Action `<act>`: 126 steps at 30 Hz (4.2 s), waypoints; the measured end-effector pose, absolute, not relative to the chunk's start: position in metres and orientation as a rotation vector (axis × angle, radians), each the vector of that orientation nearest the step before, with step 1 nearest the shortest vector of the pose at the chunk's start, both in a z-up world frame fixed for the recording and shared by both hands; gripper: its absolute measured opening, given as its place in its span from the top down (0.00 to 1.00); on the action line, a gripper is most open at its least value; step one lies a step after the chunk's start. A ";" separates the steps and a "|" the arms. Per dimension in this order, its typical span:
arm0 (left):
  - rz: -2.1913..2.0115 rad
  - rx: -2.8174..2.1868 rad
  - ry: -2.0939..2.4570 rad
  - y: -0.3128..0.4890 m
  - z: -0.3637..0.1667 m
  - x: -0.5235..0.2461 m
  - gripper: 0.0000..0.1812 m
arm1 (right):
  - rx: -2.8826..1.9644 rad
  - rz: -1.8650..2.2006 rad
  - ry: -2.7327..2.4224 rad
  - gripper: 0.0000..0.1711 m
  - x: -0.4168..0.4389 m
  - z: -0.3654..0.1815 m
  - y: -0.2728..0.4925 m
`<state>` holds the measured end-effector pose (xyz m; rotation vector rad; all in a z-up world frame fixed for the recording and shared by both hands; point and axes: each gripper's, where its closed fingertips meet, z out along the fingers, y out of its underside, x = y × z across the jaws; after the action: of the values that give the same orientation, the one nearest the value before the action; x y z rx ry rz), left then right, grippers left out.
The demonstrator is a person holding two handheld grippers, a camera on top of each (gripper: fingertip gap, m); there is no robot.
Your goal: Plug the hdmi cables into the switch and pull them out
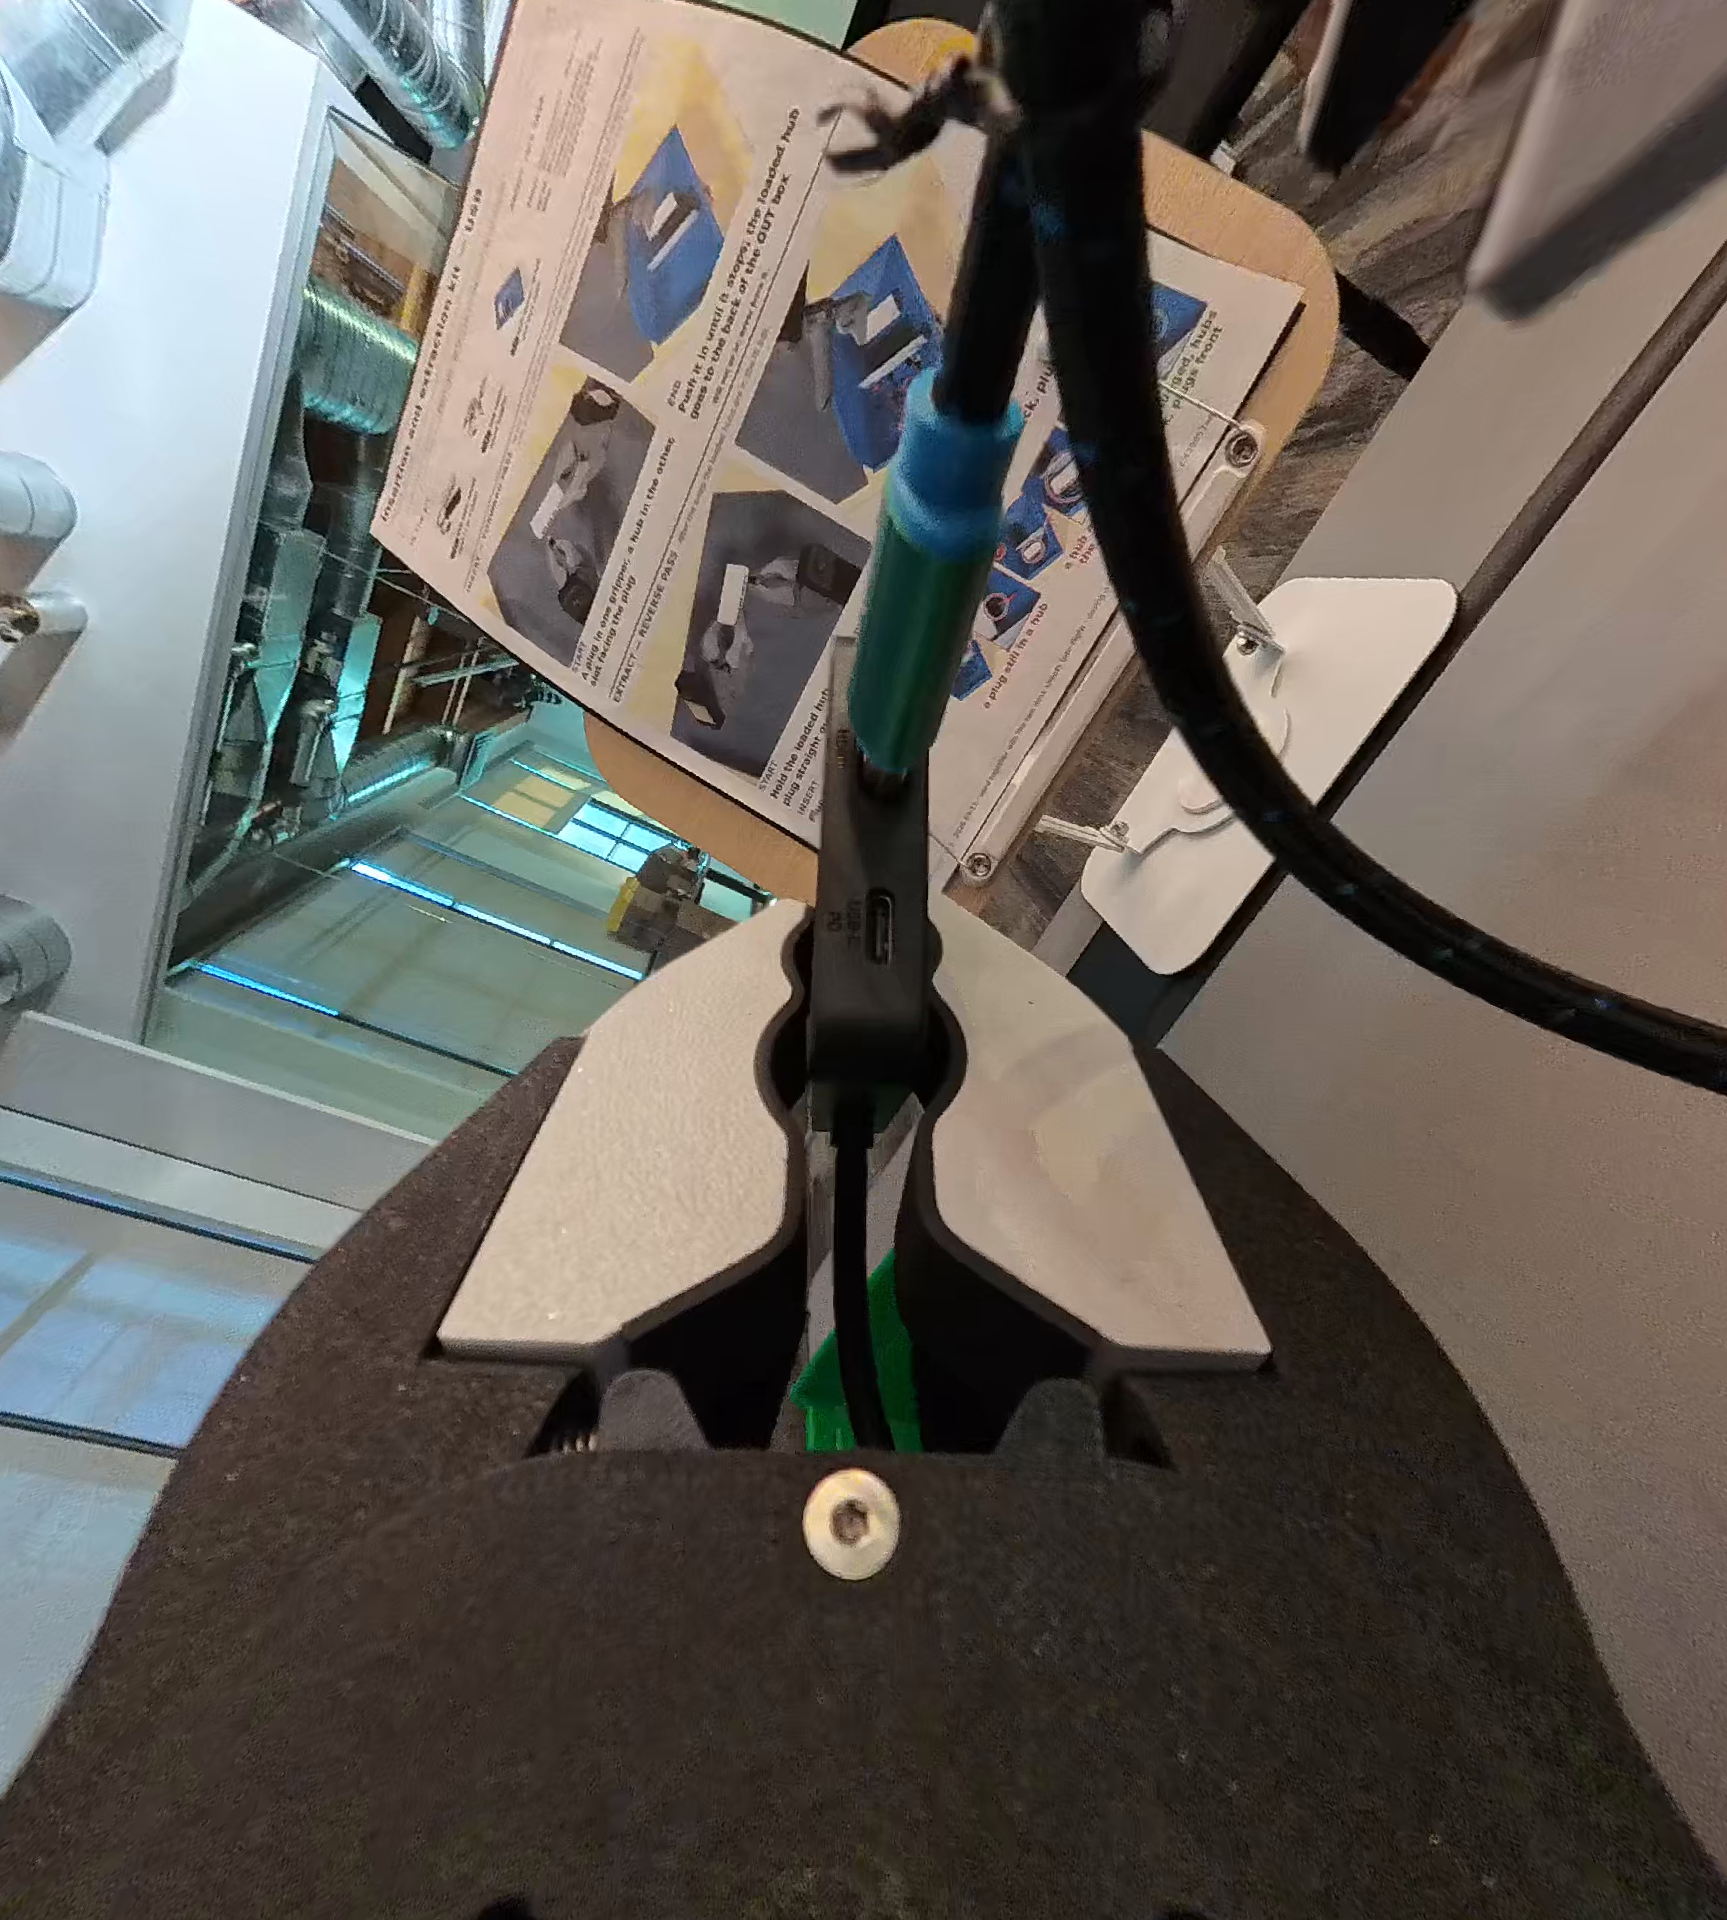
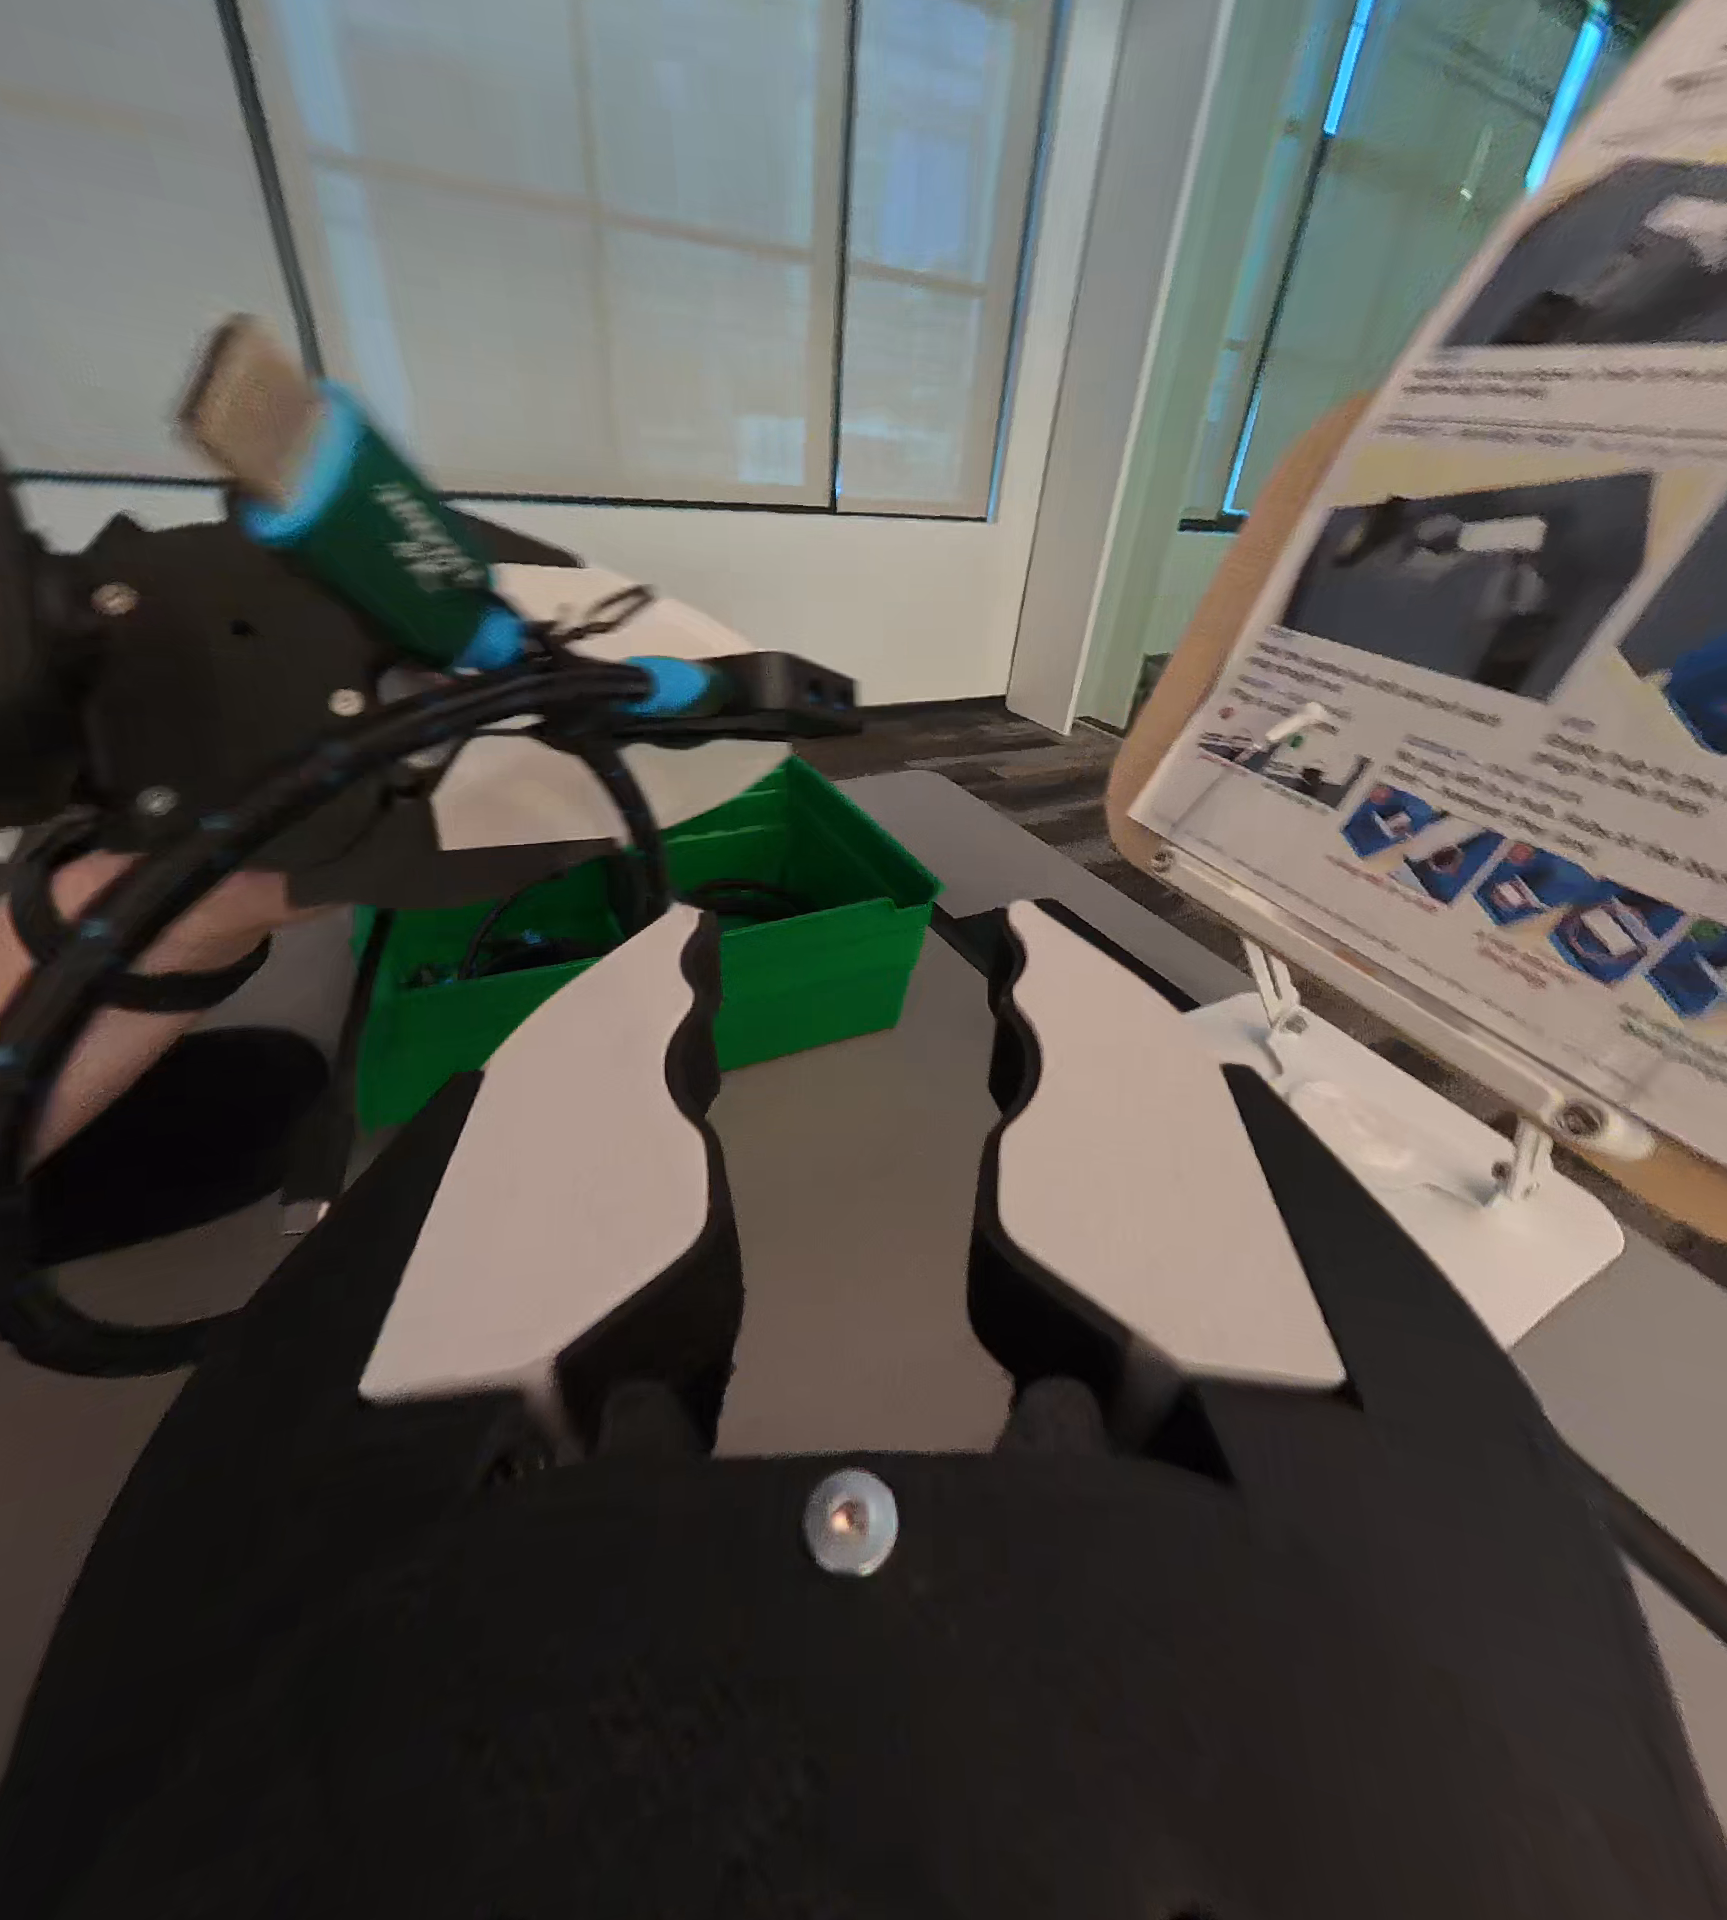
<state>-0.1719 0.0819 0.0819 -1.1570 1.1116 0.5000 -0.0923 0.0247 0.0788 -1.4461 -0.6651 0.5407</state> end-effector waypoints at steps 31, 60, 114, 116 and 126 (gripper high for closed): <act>0.524 -1.238 1.186 0.076 0.055 -0.153 0.92 | -1.360 0.567 -0.616 0.78 -0.117 0.087 0.009; 0.607 -1.167 1.191 0.061 0.058 -0.143 0.92 | -1.529 0.472 -0.711 0.91 -0.114 0.071 0.017; 0.636 -1.297 1.191 0.098 0.070 -0.197 0.92 | -1.955 1.271 -1.127 0.84 -0.193 -0.098 -0.014; 0.635 -1.302 1.189 0.098 0.071 -0.198 0.92 | -2.042 1.201 -1.195 0.84 -0.190 -0.122 -0.015; 0.637 -1.295 1.209 0.098 0.067 -0.195 0.92 | -2.178 0.990 -1.307 0.79 -0.166 -0.146 -0.012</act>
<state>-0.1947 0.0977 0.0672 -1.2952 1.2089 0.6371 -0.1660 -0.0121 -0.1462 -2.1775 -1.3069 0.9896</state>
